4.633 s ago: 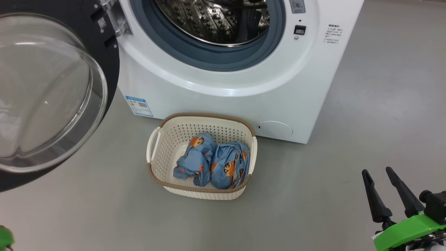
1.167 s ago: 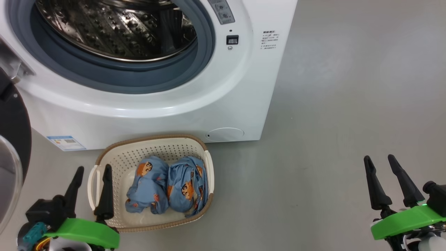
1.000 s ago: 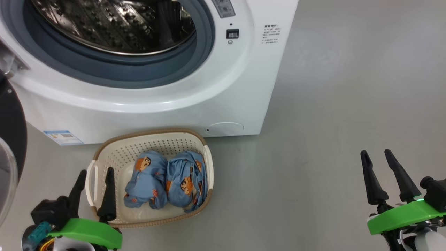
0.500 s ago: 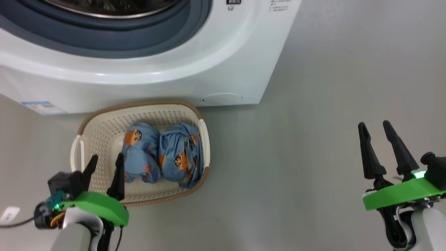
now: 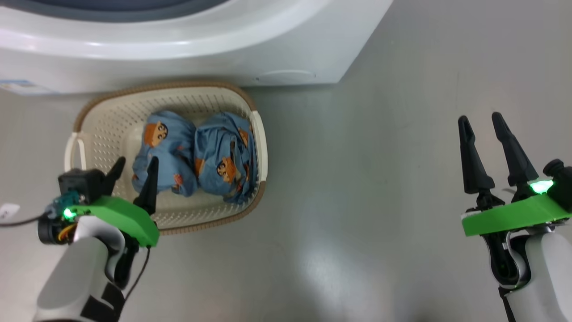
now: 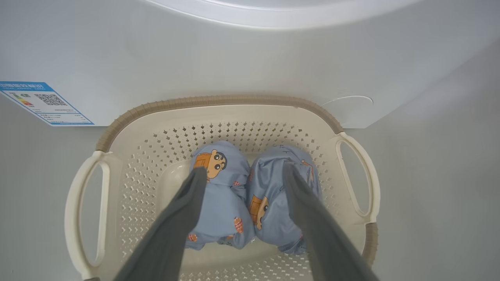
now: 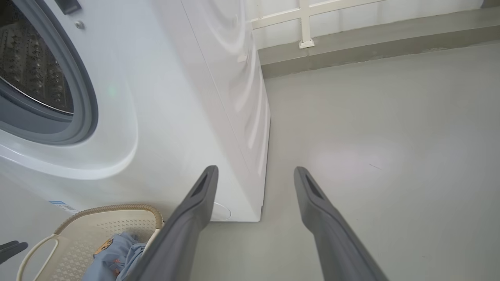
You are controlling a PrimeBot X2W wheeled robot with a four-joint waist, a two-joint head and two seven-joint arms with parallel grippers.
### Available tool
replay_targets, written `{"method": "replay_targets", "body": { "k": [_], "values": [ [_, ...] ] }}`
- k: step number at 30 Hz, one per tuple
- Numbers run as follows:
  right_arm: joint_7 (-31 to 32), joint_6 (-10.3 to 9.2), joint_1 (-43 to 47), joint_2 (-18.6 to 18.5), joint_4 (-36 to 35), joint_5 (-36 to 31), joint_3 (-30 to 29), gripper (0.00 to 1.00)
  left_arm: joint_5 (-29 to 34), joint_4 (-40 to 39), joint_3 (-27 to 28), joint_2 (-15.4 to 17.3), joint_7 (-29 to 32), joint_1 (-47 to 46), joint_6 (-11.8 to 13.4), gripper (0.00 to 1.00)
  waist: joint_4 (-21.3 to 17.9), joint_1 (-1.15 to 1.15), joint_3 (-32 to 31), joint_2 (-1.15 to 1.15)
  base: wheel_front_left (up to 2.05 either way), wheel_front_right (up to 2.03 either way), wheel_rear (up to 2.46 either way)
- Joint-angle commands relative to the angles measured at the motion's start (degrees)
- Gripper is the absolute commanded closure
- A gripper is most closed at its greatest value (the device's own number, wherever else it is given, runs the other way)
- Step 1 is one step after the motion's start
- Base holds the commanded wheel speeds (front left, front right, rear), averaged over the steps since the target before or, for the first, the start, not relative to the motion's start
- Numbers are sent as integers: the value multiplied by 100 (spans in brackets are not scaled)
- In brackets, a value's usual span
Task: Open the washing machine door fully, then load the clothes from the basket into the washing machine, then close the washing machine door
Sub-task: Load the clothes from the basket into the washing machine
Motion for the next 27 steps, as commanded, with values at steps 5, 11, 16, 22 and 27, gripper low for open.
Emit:
{"method": "replay_targets", "body": {
  "k": [5,11,16,22,27],
  "values": [
    [-69,9,-146,33,-212,-66,165,0,-273,405,-157,369,-37,-517,-9,0,-96,0,661,0,0,0,0],
    [-69,9,-237,64,-259,-75,200,0,-579,796,-487,497,-37,-885,-9,0,-185,0,933,0,0,0,0],
    [-69,9,-315,74,-322,-75,228,0,-927,1108,-898,652,-37,-1242,-9,0,-235,0,1175,0,0,0,0],
    [-69,9,-338,75,-368,-89,267,0,-1269,1471,-1388,789,-37,-1544,-9,0,-272,0,1310,0,0,0,0],
    [-69,9,-312,54,-401,-94,330,0,-1633,1712,-1644,847,-36,-1716,-9,0,-316,0,1364,0,0,0,0]
  ]
}}
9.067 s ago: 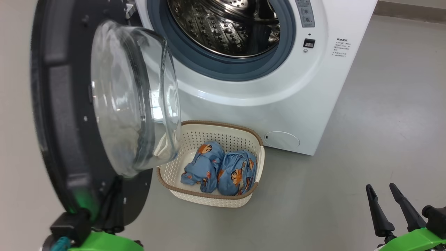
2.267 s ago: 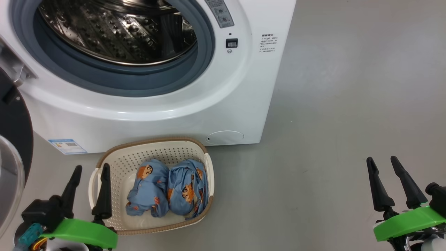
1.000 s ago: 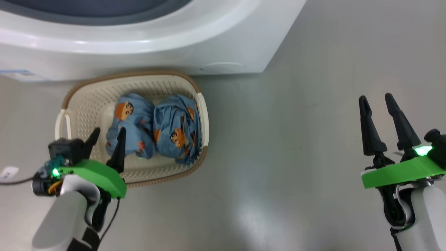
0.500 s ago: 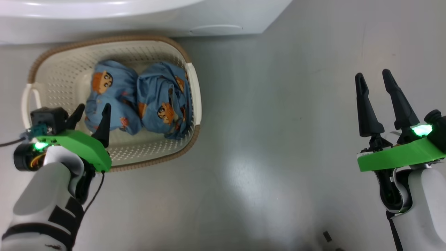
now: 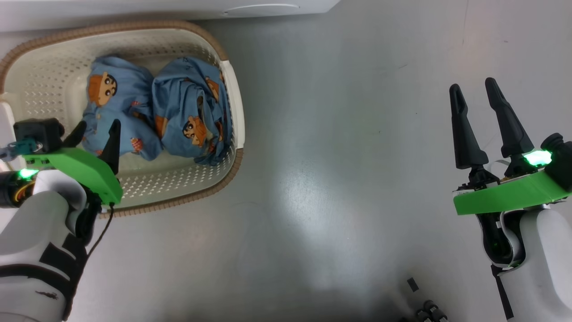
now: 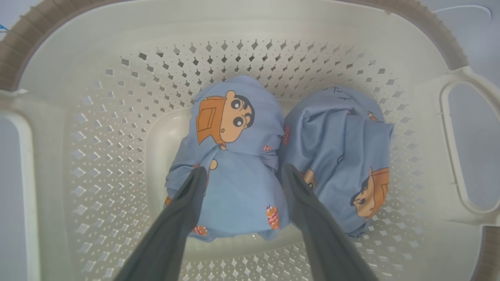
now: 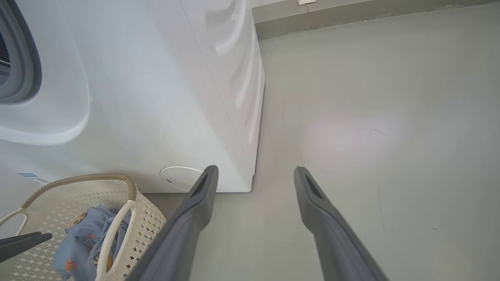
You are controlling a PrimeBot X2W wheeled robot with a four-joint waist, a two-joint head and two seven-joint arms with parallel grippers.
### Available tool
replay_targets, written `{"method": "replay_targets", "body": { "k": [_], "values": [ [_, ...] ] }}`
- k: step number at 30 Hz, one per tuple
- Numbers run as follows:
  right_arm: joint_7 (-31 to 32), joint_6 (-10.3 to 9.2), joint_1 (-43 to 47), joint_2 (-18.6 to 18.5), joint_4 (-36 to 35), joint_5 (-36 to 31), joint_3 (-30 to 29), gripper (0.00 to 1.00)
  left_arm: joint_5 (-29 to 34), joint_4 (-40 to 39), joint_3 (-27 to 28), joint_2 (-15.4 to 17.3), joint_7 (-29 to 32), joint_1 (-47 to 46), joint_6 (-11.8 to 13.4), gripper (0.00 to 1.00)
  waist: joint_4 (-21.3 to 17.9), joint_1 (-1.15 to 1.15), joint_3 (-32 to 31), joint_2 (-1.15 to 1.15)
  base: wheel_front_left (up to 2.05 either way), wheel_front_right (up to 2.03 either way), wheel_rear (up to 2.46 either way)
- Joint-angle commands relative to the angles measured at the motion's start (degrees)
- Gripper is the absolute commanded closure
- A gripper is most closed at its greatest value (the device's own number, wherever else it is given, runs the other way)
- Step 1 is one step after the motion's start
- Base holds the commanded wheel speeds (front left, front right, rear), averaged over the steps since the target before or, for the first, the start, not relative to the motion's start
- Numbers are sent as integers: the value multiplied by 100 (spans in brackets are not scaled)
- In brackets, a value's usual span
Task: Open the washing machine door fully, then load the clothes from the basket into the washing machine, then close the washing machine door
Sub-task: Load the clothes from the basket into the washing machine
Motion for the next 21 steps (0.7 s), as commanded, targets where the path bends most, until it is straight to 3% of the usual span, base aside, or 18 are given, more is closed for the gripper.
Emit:
{"method": "replay_targets", "body": {
  "k": [1,21],
  "values": [
    [-68,9,177,-7,-154,-42,124,0,-103,28,45,296,-33,-7,-8,0,-22,0,17,0,0,0,0],
    [-68,9,88,29,-353,-64,260,0,-951,210,-953,581,200,-496,-8,0,-144,0,375,0,0,0,0]
  ]
}}
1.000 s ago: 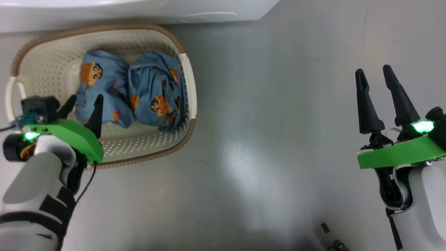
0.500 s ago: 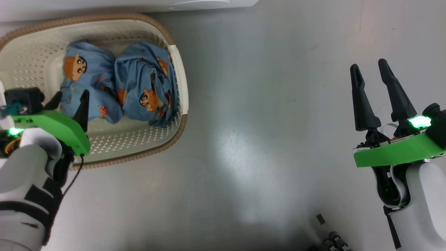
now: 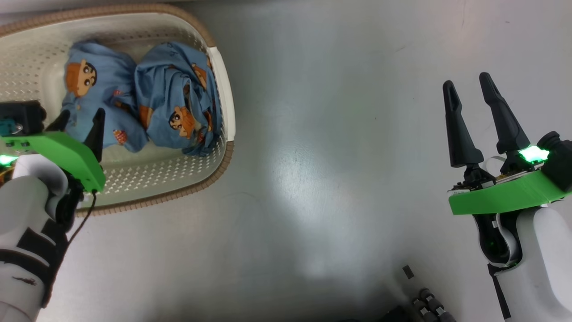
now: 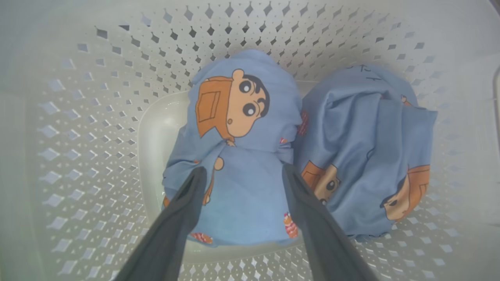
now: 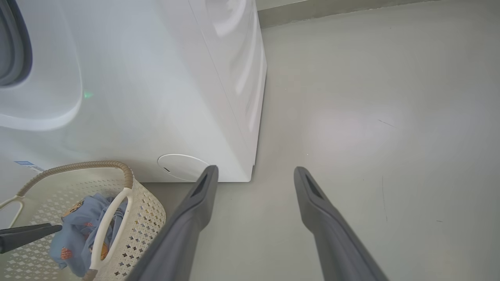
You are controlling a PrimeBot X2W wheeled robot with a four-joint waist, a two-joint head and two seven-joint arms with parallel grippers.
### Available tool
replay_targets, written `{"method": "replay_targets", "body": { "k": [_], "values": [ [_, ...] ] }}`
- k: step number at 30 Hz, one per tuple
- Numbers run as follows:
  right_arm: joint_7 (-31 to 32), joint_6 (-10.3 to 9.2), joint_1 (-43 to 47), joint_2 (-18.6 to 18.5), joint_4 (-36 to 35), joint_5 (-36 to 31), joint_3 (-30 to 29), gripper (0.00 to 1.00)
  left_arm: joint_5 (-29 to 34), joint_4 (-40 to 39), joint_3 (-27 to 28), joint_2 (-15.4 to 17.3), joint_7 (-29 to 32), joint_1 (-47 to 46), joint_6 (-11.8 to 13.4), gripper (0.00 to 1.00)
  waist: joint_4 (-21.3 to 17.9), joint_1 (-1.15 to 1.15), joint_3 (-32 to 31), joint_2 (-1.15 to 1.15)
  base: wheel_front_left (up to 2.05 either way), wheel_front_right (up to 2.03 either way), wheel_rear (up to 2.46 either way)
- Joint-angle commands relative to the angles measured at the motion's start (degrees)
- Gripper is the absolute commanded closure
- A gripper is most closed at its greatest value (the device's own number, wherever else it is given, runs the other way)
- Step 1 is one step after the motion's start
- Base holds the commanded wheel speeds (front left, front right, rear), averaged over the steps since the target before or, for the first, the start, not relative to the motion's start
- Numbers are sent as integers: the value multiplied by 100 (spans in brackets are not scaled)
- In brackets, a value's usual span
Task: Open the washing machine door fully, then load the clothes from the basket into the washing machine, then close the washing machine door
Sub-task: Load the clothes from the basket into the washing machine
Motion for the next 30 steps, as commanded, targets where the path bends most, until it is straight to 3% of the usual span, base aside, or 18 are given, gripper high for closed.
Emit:
{"method": "replay_targets", "body": {
  "k": [1,22,23,25,26,30],
  "values": [
    [-68,9,95,27,-168,-20,132,0,-70,-26,40,307,-8,-13,-8,0,-33,0,53,0,0,0,0],
    [-68,9,73,6,-236,9,261,0,-866,-179,-718,600,296,-272,-8,0,-199,0,261,0,0,0,0],
    [-68,9,75,8,-236,6,267,0,-900,-188,-760,606,310,-279,-8,20,-200,0,259,0,0,0,0],
    [-68,9,76,13,-237,3,283,0,-948,-194,-857,620,341,-289,-8,78,-209,0,250,0,0,0,0],
    [-68,9,76,15,-237,1,289,0,-979,-215,-911,622,375,-287,-8,100,-211,0,244,0,0,0,0],
    [-68,9,68,14,-240,-5,290,0,-1123,-228,-1037,632,327,-293,-8,100,-199,0,204,0,0,0,0]
  ]
}}
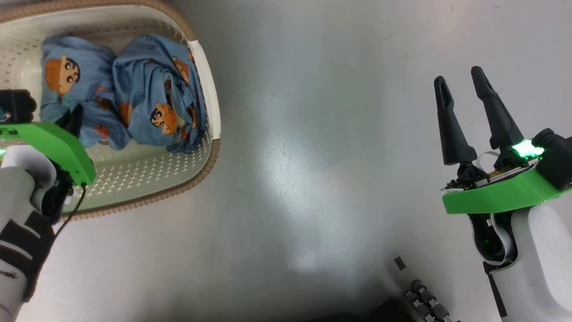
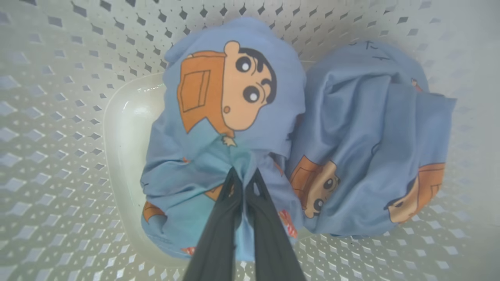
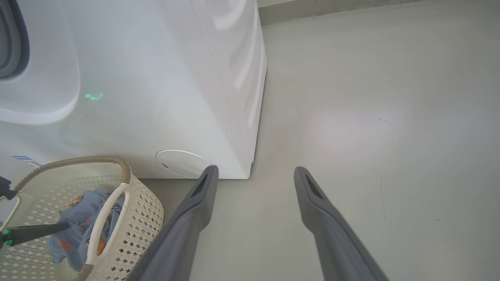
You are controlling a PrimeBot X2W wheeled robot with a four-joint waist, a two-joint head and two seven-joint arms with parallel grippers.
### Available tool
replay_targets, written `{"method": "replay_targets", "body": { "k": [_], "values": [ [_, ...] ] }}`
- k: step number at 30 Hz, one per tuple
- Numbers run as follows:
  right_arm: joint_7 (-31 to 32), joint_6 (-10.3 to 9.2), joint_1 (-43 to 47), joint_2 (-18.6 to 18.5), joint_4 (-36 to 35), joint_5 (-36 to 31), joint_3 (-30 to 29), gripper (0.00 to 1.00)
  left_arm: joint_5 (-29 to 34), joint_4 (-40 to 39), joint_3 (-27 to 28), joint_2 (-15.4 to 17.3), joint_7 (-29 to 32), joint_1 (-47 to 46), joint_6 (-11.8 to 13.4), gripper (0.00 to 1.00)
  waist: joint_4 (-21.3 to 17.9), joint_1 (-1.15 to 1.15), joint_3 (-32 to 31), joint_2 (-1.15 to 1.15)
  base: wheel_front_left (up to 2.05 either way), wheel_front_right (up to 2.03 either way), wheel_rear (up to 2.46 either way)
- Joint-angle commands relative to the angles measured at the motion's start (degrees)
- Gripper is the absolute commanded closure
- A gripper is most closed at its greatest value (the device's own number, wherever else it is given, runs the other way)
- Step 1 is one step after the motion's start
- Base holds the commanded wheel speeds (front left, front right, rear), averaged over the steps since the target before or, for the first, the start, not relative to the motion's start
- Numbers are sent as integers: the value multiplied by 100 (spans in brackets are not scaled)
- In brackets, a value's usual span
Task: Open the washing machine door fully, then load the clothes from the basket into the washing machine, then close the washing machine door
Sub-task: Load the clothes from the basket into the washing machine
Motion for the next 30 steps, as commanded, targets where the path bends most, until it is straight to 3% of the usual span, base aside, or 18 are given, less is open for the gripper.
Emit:
{"method": "replay_targets", "body": {
  "k": [1,9,19,30],
  "values": [
    [-28,9,143,7,-126,-10,119,0,-79,-33,44,267,-92,13,-8,100,16,0,-38,0,0,0,0],
    [-28,9,195,-2,-85,-16,75,0,-395,-59,-83,167,-417,152,-8,100,161,0,-390,0,0,0,0],
    [-28,9,240,-18,72,7,14,0,-549,-296,159,94,-628,433,-8,100,392,0,-1057,0,0,0,0],
    [-28,9,562,-151,313,40,25,0,809,-1115,1922,-14,-631,1433,-8,100,675,0,-2167,0,0,0,0]
  ]
}}
